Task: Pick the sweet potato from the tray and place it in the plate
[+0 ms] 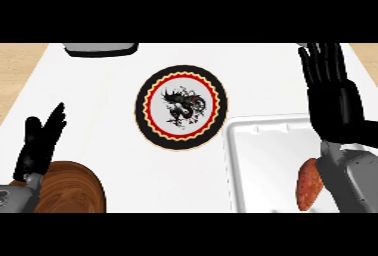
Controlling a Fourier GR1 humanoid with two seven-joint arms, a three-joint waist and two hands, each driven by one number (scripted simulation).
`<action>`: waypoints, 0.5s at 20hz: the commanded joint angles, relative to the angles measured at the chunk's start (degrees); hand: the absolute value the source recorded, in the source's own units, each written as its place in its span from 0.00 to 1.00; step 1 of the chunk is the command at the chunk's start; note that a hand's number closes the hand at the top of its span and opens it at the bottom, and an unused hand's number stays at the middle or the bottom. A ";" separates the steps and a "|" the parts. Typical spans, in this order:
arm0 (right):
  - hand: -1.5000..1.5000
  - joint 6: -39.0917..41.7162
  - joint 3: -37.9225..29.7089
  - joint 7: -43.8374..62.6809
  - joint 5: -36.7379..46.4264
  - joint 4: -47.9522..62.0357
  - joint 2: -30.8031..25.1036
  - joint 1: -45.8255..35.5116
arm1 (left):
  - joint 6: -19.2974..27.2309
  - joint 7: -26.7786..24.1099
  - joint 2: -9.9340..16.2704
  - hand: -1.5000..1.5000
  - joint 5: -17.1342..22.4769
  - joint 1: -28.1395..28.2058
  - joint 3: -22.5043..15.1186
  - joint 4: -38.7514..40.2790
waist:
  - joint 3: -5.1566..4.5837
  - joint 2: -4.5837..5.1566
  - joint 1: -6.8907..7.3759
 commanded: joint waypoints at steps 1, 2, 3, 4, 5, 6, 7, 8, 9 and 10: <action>1.00 -2.13 -3.73 0.64 -1.32 4.41 1.08 2.15 | -0.78 -0.53 1.39 0.50 -0.88 0.90 0.26 -4.78 | -1.70 0.63 1.35; 1.00 -7.12 -3.59 5.95 -0.18 2.63 0.55 2.42 | -0.25 -3.09 -0.94 0.50 -0.52 0.47 0.21 -4.33 | -1.79 0.50 0.75; 1.00 -10.75 -2.56 5.15 1.28 5.39 3.31 5.27 | -0.61 -5.81 -1.96 0.50 -0.47 -0.26 0.08 -4.56 | -1.84 0.62 0.60; 1.00 -13.91 -4.55 8.63 0.89 8.03 2.77 4.73 | -2.75 -9.48 -1.90 0.50 0.53 1.62 0.32 -5.20 | -1.96 0.67 1.28; 1.00 -16.15 -5.17 9.90 1.21 9.69 2.96 6.08 | -3.10 -10.35 -2.71 0.50 1.14 -0.03 0.77 -5.17 | -1.99 0.83 0.62; 1.00 -19.44 -5.39 12.89 1.31 11.28 3.59 7.37 | -2.72 -12.06 -3.59 0.50 0.79 -0.90 0.71 -5.46 | -2.10 0.90 0.08; 1.00 -14.20 1.07 10.04 16.11 16.11 -12.11 10.73 | -2.29 -8.24 -2.41 0.50 0.84 -0.95 0.50 -5.61 | -4.90 3.08 -0.39; 1.00 -22.95 -2.88 9.87 17.91 18.31 -10.98 12.22 | -2.81 -9.24 -3.58 0.50 1.53 -0.09 0.16 -5.91 | -3.22 1.85 -1.34; 0.00 -32.17 -7.14 8.56 15.95 17.65 -4.06 11.18 | -4.51 -10.26 -3.74 0.50 2.84 0.63 0.35 -6.66 | -2.34 0.94 -0.40; 0.00 -36.86 -5.47 8.05 16.10 16.16 1.81 12.93 | -4.82 -11.30 -4.68 0.50 2.93 0.84 -0.10 -6.55 | -2.12 0.68 -0.45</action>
